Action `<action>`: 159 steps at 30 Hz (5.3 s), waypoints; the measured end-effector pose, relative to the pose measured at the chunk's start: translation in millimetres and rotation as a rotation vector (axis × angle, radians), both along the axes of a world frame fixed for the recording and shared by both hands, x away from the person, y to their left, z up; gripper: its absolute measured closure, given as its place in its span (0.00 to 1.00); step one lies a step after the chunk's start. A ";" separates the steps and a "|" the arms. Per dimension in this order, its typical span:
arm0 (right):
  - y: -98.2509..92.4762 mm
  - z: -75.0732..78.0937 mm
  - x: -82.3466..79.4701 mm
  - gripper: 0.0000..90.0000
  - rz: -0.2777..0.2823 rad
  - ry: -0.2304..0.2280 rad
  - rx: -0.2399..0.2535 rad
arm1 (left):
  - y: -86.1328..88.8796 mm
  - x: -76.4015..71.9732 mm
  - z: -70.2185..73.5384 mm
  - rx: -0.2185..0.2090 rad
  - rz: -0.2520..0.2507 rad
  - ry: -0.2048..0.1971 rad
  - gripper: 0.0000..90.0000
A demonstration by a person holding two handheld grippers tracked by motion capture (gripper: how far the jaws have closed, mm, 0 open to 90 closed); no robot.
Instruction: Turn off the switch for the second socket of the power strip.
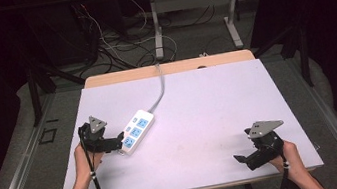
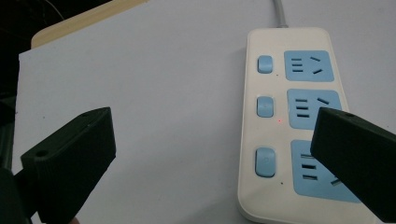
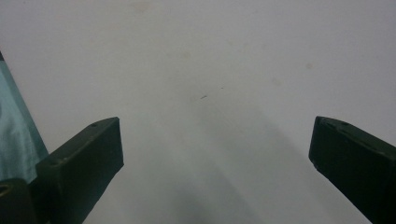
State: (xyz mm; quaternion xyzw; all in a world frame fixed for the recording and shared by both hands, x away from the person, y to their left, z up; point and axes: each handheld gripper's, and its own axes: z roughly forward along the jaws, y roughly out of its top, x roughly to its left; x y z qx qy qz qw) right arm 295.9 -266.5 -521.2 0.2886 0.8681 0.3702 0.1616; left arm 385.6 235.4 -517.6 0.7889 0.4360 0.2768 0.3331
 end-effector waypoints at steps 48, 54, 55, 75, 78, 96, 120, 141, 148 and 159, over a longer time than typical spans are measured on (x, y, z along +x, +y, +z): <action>2.4 -1.6 -0.3 0.03 0.003 0.008 -0.005 | -12.8 36.4 1.5 -0.021 -0.008 0.016 0.00; 1.5 -0.9 -0.3 0.03 -0.002 0.007 -0.005 | -12.2 40.2 3.0 -0.019 0.000 0.013 0.00; 1.7 -1.2 -0.3 0.03 -0.005 0.003 -0.004 | -12.5 40.9 2.8 -0.028 -0.006 0.023 0.01; 2.8 -0.2 -1.3 0.03 0.000 0.004 -0.011 | -15.8 41.5 -0.3 -0.095 -0.107 0.050 0.90; 2.7 -0.3 -1.4 0.03 -0.001 0.002 -0.011 | -14.7 41.8 -1.2 -0.101 -0.128 0.057 0.97; 2.9 -0.2 -2.1 0.03 0.002 -0.001 -0.012 | -23.0 37.4 -9.9 -0.081 -0.203 0.123 1.00; 3.7 -0.4 -2.5 0.04 0.008 0.003 -0.025 | -27.0 37.1 -15.6 -0.010 -0.211 0.133 1.00; 4.0 -1.4 -2.3 0.04 0.007 0.006 -0.030 | -23.7 37.3 -17.0 -0.057 -0.194 0.154 1.00; 4.9 -2.4 -2.5 0.04 -0.003 0.008 -0.023 | -22.9 38.0 -17.5 -0.072 -0.197 0.157 1.00; 4.0 -2.2 -2.7 0.04 -0.001 0.008 -0.025 | -28.8 37.6 -16.9 -0.048 -0.207 0.152 1.00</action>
